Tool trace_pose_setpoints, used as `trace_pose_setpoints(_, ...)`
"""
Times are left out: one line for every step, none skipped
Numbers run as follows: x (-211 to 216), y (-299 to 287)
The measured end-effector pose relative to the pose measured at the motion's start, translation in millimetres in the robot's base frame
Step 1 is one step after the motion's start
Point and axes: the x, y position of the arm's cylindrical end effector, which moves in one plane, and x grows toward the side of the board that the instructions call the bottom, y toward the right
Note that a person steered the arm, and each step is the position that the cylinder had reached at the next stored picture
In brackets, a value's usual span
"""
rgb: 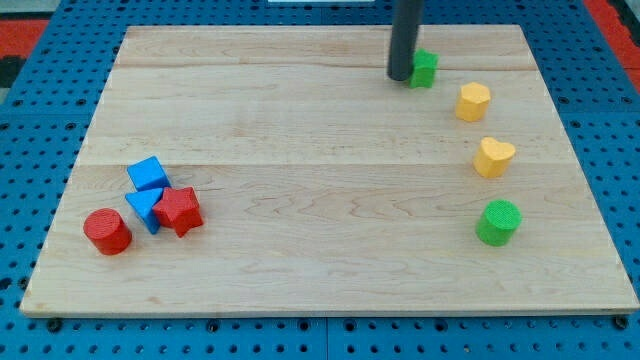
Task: Slide the green star above the hexagon
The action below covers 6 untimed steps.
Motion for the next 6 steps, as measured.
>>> trace_pose_setpoints(-8,0)
trace_pose_setpoints(-22,35)
trace_pose_setpoints(-22,35)
trace_pose_setpoints(-24,45)
trace_pose_setpoints(-24,53)
trace_pose_setpoints(-19,-42)
